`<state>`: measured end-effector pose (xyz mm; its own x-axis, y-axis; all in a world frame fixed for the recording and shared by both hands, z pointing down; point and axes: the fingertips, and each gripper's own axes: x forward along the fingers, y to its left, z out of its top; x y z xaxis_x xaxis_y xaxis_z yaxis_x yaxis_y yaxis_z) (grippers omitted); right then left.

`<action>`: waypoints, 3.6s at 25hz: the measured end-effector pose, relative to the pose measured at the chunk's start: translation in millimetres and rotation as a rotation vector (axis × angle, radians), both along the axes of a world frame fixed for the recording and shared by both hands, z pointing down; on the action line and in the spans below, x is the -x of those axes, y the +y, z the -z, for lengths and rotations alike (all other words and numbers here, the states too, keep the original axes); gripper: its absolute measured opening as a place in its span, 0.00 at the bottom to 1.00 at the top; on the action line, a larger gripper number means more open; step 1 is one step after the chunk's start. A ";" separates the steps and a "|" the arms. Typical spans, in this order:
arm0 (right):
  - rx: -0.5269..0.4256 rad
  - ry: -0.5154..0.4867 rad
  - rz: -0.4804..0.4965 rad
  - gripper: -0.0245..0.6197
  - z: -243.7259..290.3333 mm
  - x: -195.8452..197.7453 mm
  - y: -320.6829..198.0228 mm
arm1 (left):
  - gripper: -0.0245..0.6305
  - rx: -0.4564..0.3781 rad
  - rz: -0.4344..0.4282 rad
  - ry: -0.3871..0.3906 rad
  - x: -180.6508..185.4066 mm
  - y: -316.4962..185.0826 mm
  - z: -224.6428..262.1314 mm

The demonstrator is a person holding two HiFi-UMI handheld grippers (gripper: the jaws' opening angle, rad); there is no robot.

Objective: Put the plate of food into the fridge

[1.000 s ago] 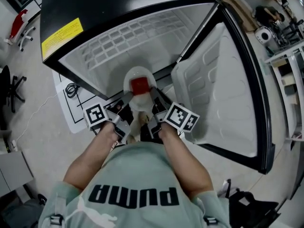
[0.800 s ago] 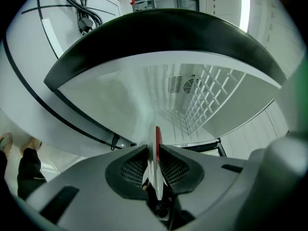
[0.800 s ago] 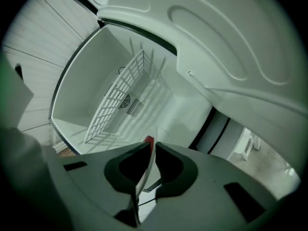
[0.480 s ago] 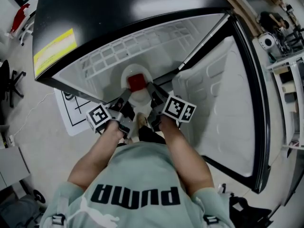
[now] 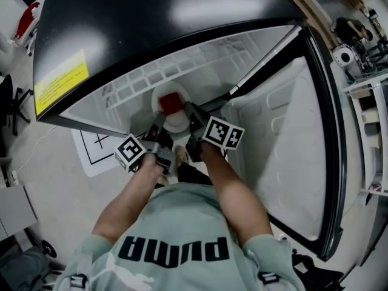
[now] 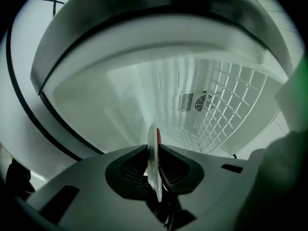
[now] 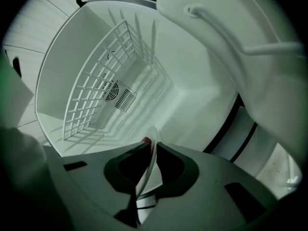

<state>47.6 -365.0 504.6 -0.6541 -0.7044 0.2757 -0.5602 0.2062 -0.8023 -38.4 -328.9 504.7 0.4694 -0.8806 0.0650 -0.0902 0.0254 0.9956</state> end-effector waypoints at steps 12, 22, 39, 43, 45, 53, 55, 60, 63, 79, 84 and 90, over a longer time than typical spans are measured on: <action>-0.010 0.031 -0.003 0.10 -15.5 7.0 -33.4 | 0.15 0.011 0.076 -0.041 7.4 -27.6 -17.1; -0.036 0.065 -0.005 0.10 -18.6 6.9 -49.9 | 0.15 0.034 0.123 -0.065 6.2 -39.4 -19.9; -0.049 0.324 0.000 0.10 -36.5 16.3 -45.4 | 0.15 0.228 0.101 -0.183 7.5 -25.4 -36.1; -0.062 0.360 0.000 0.10 -35.5 19.1 -47.1 | 0.15 0.246 0.092 -0.189 8.3 -21.3 -37.2; -0.067 0.365 -0.002 0.10 -34.2 19.9 -48.8 | 0.15 0.253 0.090 -0.185 8.9 -18.7 -37.5; -0.064 0.387 -0.037 0.10 -29.7 16.0 -61.2 | 0.15 0.236 0.084 -0.165 8.5 -12.9 -34.2; -0.045 0.389 -0.037 0.10 -31.2 15.7 -61.9 | 0.15 0.235 0.084 -0.159 8.0 -13.3 -34.8; -0.009 0.395 -0.052 0.10 -31.8 11.3 -60.7 | 0.15 0.234 0.097 -0.145 10.1 -17.0 -35.6; 0.014 0.411 -0.070 0.11 -35.4 4.2 -57.5 | 0.15 0.234 0.106 -0.139 10.2 -17.8 -35.4; -0.013 0.464 -0.061 0.12 -36.9 -5.1 23.0 | 0.15 0.201 0.079 -0.167 14.7 -14.1 -33.5; 0.002 0.423 -0.074 0.12 -38.0 -0.9 25.4 | 0.15 0.189 0.057 -0.180 15.4 -8.6 -32.5; 0.016 0.393 -0.118 0.11 -38.3 -2.9 15.6 | 0.15 0.170 0.028 -0.193 14.6 -1.5 -26.5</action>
<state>50.5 -349.4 543.0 -0.4119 -0.7619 0.4998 -0.8438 0.1118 -0.5248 -53.0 -330.4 531.1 0.4096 -0.8617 0.2994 -0.2747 0.1965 0.9412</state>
